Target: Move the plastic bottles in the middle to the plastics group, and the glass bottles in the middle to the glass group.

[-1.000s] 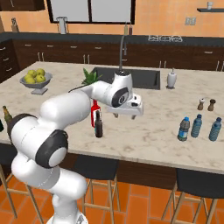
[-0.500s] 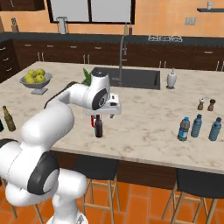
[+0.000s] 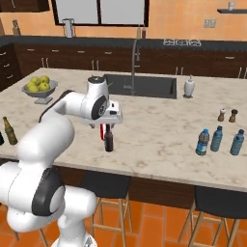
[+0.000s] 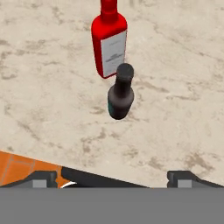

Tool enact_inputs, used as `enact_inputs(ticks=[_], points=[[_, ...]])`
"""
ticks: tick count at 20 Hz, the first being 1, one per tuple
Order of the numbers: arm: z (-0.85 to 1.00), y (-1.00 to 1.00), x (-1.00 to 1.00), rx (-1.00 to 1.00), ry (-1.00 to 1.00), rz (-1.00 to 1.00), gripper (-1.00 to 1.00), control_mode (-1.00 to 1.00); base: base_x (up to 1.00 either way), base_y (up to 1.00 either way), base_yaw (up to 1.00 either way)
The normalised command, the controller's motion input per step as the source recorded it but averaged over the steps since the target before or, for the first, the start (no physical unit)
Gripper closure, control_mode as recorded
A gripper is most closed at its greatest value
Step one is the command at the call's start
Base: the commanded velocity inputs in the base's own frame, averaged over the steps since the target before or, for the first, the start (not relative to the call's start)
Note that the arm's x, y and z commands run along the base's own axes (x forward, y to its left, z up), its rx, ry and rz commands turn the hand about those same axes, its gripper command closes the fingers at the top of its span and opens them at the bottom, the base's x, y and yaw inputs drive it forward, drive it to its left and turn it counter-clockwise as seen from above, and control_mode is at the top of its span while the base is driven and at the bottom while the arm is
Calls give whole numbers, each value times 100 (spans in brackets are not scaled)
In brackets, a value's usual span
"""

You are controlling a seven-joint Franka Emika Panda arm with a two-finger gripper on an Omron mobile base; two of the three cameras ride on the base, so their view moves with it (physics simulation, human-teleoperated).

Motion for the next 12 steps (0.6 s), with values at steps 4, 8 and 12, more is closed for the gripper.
enact_inputs(ticks=[4, 8, 12], points=[[-1, 0, 46, -2, 1, 0, -100, -100, 0, 0, 0], [-3, 5, 35, 0, 6, 1, -100, -100, 0, 0, 0], [-17, 1, 46, 0, 5, 2, -100, -100, 0, 0, 0]])
